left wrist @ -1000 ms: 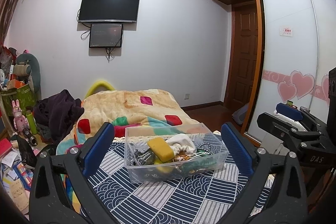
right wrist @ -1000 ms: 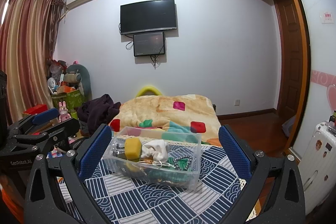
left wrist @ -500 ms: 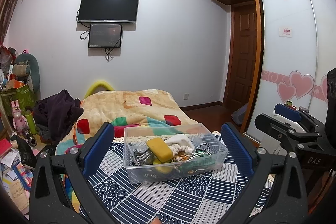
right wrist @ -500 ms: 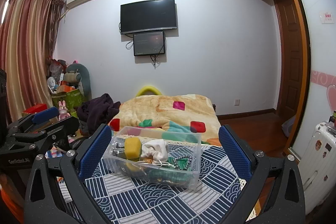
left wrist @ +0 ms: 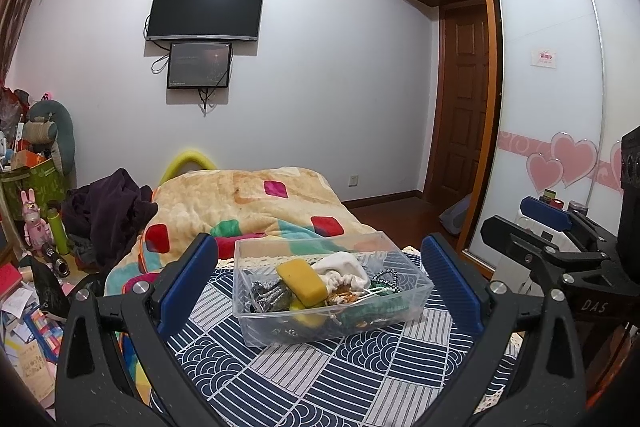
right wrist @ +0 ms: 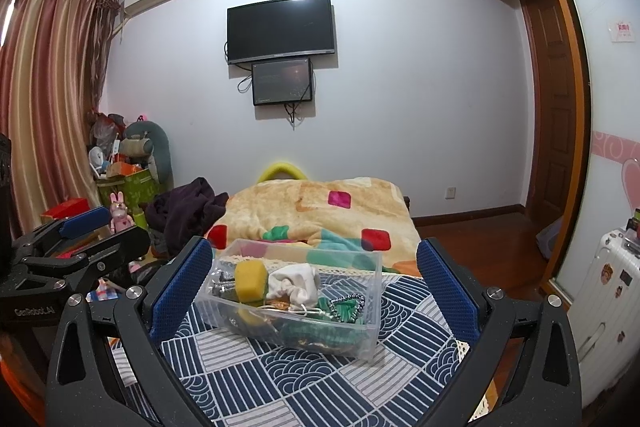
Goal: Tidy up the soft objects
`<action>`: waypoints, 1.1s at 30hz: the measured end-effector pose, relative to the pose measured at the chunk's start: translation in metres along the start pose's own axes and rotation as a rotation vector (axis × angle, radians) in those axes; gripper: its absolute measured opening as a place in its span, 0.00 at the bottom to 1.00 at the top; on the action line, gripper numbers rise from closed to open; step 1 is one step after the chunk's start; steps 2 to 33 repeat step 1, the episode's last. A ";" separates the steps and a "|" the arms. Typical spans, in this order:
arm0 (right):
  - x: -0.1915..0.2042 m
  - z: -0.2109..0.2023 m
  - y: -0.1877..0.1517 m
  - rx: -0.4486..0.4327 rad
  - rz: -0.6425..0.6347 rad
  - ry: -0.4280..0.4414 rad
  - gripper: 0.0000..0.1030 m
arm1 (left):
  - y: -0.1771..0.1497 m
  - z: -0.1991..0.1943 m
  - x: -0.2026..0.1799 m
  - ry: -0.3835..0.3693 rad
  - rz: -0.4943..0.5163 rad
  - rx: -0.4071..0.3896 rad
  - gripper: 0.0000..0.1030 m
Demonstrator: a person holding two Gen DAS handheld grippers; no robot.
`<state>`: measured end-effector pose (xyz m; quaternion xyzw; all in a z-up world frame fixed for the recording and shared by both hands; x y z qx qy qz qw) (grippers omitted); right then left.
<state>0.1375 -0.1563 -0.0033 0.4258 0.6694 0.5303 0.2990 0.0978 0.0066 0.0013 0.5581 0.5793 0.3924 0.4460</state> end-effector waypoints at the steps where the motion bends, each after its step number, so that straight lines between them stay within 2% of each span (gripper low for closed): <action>1: 0.000 0.000 0.000 0.000 0.000 -0.001 0.99 | 0.000 0.000 0.000 -0.001 0.000 0.001 1.00; 33: 0.000 0.000 0.000 0.000 0.000 -0.001 0.99 | 0.000 0.000 0.000 -0.001 0.000 0.001 1.00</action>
Point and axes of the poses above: each gripper's, at about its wrist camera, not at the fingertips, and z roughly the way its jaws point, x to its left, y to its top, the point moved 5 cm from there along z, roughly the way its jaws point, and after that the axes turned 2 degrees about x, right-handed, at the moved point
